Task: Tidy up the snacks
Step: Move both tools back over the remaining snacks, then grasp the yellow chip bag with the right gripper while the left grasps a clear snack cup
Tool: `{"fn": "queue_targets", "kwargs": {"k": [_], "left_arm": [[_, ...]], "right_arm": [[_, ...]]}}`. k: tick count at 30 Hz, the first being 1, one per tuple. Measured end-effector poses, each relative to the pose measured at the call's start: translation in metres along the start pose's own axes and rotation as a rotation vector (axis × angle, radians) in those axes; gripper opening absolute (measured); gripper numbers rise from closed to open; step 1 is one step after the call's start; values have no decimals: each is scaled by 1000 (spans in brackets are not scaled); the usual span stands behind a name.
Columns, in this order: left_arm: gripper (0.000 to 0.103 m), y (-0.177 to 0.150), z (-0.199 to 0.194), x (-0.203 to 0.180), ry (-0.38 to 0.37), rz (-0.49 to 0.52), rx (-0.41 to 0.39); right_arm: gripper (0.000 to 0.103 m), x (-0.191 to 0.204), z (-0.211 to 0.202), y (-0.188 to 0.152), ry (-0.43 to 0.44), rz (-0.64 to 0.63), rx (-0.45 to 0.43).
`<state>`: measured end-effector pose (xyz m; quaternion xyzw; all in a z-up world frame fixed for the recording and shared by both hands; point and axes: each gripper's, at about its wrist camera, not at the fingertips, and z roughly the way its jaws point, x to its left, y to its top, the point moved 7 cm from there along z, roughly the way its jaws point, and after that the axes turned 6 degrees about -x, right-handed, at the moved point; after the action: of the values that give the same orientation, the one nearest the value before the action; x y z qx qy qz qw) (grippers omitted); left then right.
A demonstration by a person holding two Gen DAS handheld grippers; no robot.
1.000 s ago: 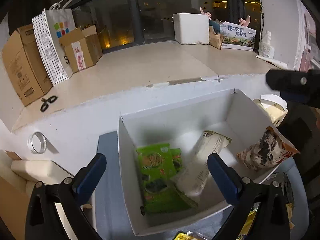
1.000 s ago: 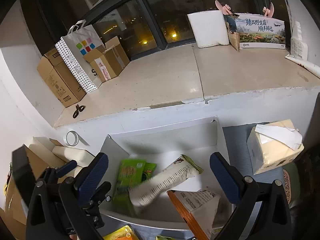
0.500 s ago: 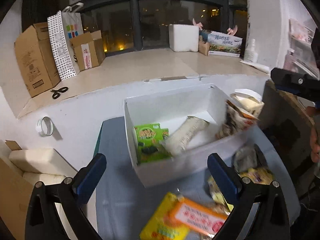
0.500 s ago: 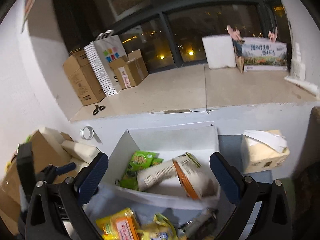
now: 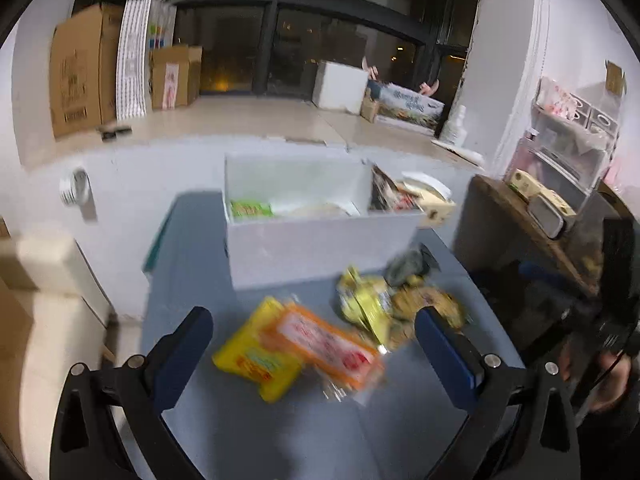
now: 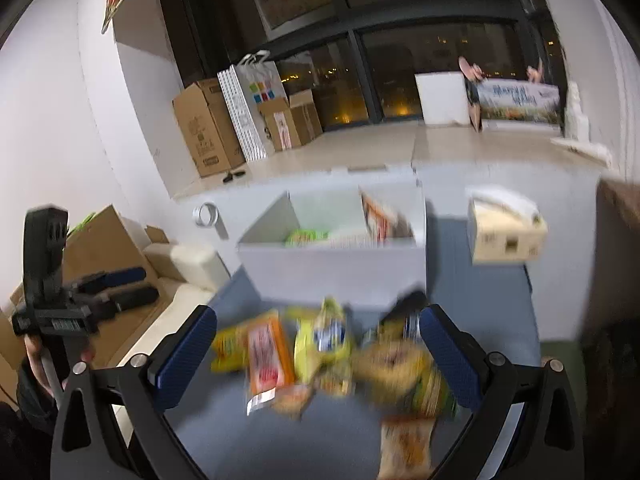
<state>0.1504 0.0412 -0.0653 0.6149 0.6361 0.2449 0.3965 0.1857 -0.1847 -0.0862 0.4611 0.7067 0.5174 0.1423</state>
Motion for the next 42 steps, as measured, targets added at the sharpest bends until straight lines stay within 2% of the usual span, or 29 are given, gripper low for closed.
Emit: {"fn": "queue_targets", "kwargs": {"k": [3,5,10,16,21,26,31,35,36,37,42], "left_arm": [[103,-18,0,-2,21,3,18],[103,-27,0,-3,32,3,29],[103,-37,0,-5,64,36,43],[103,-42,-2,2,60,13,45],[103,-49,-4,6,69,19,46],[103,-57,-1,15,110,21,68],[103,-63,0,26,131,6,76],[103,-66,0,33,147,-5,81],[103,-67,0,34,152,-8,82],[103,-67,1,36,157,-13,84],[103,-69,6,35,161,-13,96]], "right_arm": [[103,-1,0,-30,-12,17,19],[103,1,6,-44,-39,-17,51],[103,13,22,-55,-42,-57,77],[103,29,60,-56,-35,-98,128],[103,29,107,-51,-29,-69,198],[103,29,160,-47,-89,-173,280],[103,9,192,-57,-140,-121,359],[102,1,197,-61,-152,-100,358],[90,1,196,-63,-139,-94,364],[66,1,197,-65,-136,-100,376],[62,8,189,-61,-98,-141,359]]}}
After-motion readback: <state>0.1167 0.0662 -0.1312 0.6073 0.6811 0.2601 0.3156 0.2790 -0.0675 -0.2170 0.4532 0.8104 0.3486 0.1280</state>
